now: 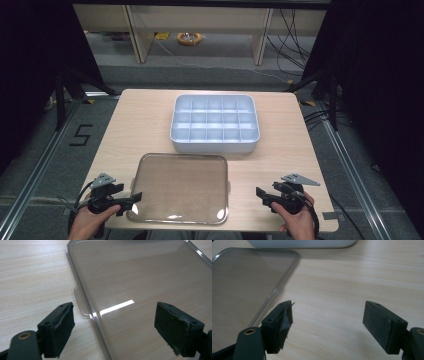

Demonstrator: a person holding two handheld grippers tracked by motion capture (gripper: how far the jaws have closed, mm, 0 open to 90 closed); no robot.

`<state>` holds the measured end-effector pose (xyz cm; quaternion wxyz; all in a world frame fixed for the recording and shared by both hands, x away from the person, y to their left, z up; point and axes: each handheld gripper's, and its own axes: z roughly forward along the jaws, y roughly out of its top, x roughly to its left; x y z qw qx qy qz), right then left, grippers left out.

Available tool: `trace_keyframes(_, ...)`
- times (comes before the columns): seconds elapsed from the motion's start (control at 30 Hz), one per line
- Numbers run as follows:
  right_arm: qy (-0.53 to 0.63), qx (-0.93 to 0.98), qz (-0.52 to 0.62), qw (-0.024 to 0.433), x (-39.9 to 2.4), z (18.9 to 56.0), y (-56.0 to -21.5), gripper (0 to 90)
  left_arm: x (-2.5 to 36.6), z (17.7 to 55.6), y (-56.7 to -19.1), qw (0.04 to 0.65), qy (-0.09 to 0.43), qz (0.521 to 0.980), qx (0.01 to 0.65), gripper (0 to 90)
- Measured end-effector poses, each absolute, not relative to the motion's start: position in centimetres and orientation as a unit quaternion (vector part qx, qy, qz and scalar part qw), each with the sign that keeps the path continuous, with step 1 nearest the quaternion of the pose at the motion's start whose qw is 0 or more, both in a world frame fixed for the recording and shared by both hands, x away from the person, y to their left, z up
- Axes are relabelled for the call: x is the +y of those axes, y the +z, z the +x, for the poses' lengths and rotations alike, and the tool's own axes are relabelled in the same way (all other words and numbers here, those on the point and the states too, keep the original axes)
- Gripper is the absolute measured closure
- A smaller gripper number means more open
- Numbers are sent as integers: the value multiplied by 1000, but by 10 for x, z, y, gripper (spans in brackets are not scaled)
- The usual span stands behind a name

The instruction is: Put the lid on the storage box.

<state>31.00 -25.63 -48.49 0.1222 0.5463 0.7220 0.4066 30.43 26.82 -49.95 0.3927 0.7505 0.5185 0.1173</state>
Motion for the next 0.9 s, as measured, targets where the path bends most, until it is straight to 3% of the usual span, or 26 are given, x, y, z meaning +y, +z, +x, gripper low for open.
trace_keyframes(0.17,399,718,560,110,-249,307,-484,257,269,305,-501,400,115,740,528,166)
trace_keyframes(0.33,414,720,555,43,-237,305,-487,254,272,305,-501,389,110,750,524,230)
trace_keyframes(0.43,411,726,551,29,-229,303,-487,254,272,305,-502,387,101,749,529,271)
trace_keyframes(0.9,413,741,529,12,-199,310,-496,263,272,305,-506,369,97,754,535,416)
